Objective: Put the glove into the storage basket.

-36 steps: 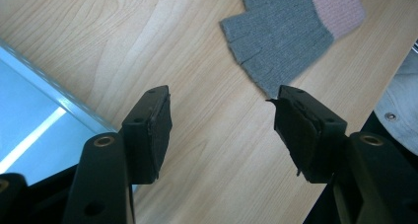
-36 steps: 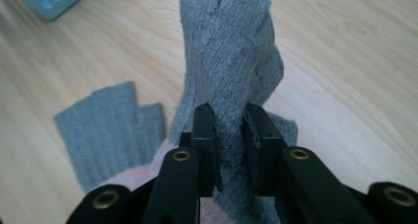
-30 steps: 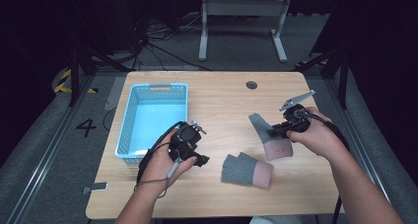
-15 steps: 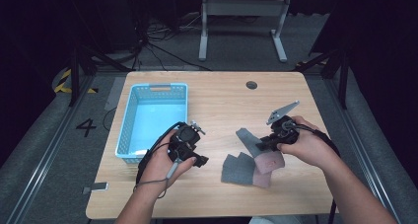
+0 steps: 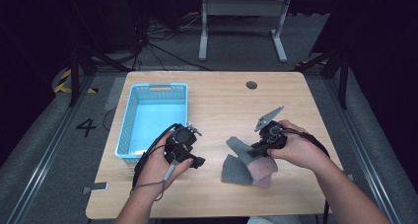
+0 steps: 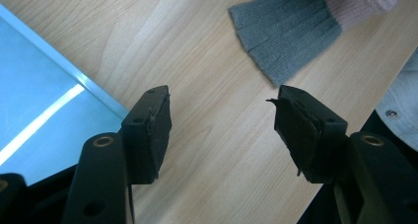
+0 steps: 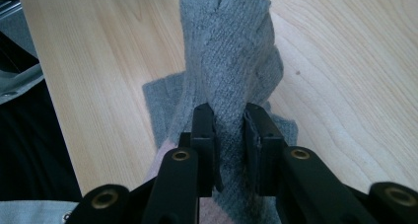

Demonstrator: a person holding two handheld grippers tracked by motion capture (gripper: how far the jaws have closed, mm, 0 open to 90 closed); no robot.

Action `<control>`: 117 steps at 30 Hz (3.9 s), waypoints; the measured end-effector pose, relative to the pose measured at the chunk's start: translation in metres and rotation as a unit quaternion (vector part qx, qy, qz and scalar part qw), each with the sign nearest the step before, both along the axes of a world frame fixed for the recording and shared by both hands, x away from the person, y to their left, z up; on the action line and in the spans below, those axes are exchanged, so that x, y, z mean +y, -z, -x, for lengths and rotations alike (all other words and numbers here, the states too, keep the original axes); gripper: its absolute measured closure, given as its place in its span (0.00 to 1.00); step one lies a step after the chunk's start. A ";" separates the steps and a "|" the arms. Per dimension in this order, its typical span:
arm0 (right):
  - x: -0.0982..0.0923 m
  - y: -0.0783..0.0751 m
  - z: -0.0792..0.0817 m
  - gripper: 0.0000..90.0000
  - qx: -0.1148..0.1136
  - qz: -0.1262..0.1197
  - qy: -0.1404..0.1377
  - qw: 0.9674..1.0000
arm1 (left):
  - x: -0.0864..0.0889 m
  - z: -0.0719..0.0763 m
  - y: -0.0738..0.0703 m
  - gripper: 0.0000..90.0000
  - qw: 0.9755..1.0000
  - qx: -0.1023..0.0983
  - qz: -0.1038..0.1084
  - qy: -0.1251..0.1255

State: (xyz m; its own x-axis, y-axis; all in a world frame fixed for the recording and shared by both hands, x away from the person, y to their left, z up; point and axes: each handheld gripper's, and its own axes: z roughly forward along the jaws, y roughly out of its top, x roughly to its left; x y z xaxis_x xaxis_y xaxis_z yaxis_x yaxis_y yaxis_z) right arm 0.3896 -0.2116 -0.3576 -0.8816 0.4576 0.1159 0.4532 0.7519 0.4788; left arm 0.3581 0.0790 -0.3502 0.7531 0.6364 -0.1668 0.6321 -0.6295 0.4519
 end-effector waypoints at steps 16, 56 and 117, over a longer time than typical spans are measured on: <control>0.018 0.025 0.000 0.85 0.023 0.022 -0.041 0.999 | 0.001 0.001 0.001 0.44 1.000 0.001 -0.002 -0.001; -0.013 0.032 0.026 0.59 -0.042 -0.034 0.022 0.998 | -0.029 -0.003 0.022 0.59 0.999 0.010 -0.010 0.046; -0.051 0.064 0.064 0.97 0.004 0.050 0.029 0.998 | -0.057 -0.027 0.075 0.60 0.995 0.048 -0.043 0.077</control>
